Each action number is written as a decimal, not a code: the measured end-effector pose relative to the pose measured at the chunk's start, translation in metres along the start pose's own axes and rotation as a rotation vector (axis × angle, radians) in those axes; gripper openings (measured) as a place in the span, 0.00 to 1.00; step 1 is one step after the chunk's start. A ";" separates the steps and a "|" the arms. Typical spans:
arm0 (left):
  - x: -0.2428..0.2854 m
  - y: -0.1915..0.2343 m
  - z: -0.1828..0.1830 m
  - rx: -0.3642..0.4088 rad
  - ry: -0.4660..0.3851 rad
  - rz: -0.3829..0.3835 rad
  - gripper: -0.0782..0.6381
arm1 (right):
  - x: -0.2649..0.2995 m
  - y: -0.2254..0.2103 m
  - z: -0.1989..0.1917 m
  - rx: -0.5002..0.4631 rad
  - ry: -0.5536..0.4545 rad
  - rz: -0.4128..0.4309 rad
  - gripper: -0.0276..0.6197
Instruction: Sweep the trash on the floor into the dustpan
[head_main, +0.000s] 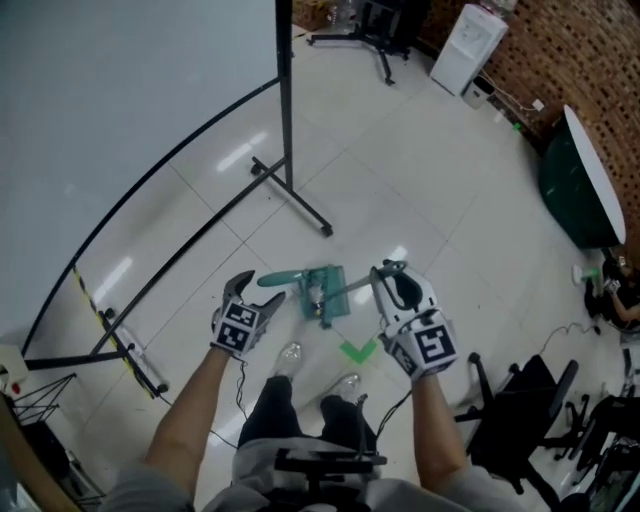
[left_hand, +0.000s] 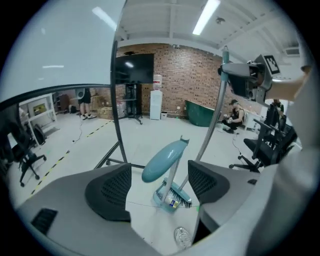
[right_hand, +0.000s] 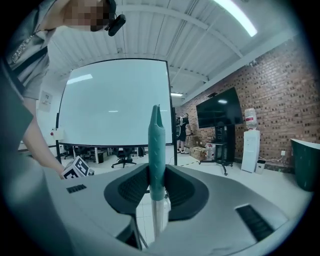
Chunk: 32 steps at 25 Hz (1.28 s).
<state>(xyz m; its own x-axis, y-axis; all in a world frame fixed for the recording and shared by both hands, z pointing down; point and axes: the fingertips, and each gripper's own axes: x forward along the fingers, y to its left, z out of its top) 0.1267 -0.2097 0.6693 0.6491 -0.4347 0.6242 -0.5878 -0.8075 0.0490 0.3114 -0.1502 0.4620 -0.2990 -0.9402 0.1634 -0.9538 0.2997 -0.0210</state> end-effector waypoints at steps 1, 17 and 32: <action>-0.001 0.000 -0.007 -0.025 -0.001 0.014 0.58 | 0.005 0.002 0.002 -0.005 0.003 0.014 0.19; 0.064 -0.058 -0.014 -0.076 -0.059 0.054 0.58 | 0.068 0.060 0.036 -0.076 0.026 0.251 0.19; 0.093 -0.044 0.025 -0.194 -0.211 0.210 0.58 | 0.082 0.100 0.044 -0.079 0.050 0.362 0.19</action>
<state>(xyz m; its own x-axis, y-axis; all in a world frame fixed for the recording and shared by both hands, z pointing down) 0.2251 -0.2245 0.7057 0.5776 -0.6724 0.4629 -0.7868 -0.6097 0.0961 0.1905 -0.2042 0.4294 -0.6131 -0.7623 0.2073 -0.7806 0.6250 -0.0104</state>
